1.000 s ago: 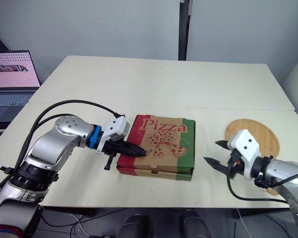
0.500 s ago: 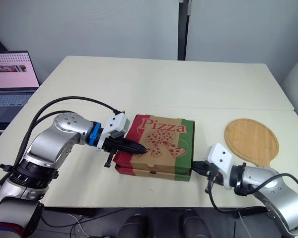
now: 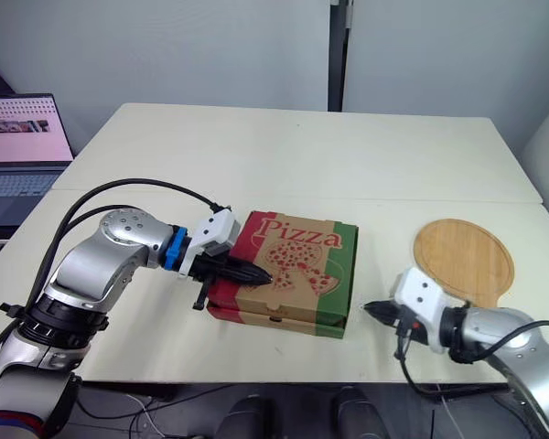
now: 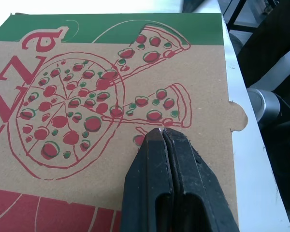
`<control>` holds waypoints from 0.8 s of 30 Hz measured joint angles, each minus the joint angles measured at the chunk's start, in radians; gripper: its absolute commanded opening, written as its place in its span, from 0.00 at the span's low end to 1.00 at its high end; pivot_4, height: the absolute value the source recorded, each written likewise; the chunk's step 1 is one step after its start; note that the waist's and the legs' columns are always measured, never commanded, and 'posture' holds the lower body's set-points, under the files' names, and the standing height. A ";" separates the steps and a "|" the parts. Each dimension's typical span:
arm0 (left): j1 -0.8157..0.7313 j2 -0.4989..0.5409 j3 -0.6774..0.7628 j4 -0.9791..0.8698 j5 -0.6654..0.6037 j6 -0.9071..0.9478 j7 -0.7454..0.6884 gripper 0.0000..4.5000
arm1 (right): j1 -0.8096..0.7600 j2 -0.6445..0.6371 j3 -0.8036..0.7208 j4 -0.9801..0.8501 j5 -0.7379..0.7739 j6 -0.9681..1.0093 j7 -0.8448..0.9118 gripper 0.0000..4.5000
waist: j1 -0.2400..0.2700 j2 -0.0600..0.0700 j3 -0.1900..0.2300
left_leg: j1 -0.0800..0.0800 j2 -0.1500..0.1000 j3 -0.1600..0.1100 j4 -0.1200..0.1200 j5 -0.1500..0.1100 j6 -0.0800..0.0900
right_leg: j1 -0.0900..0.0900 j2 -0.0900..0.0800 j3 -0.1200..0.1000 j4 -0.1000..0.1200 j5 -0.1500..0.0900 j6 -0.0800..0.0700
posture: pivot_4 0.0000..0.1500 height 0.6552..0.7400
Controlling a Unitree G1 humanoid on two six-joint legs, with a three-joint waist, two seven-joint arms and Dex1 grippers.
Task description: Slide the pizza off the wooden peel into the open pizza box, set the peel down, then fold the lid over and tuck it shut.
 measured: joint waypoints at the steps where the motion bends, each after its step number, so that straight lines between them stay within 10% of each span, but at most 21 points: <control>1: 0.000 0.000 0.000 0.000 0.000 0.000 0.000 0.00 | -0.003 -0.004 -0.029 0.011 0.001 -0.005 0.005 0.01 | 0.000 0.000 0.000 | 0.000 0.000 0.000 0.000 0.000 0.000 | 0.000 0.000 0.000 0.000 0.000 0.000 | 1.00 0.89; 14: 0.000 0.010 0.042 -0.003 -0.030 0.015 0.000 0.00 | -0.181 0.114 0.197 -0.016 0.022 0.029 -0.034 0.01 | 0.000 0.000 0.000 | 0.000 0.000 0.000 0.000 0.000 0.000 | 0.000 0.000 0.000 0.000 0.000 0.000 | 1.00 0.89; 24: -0.001 0.234 0.152 0.137 0.036 -0.113 -0.028 0.00 | -0.182 0.123 0.250 -0.004 -0.028 -0.011 -0.029 0.01 | -0.004 0.000 0.000 | 0.000 0.001 0.000 -0.001 0.000 0.000 | -0.001 0.000 0.000 0.000 -0.001 -0.001 | 1.00 0.89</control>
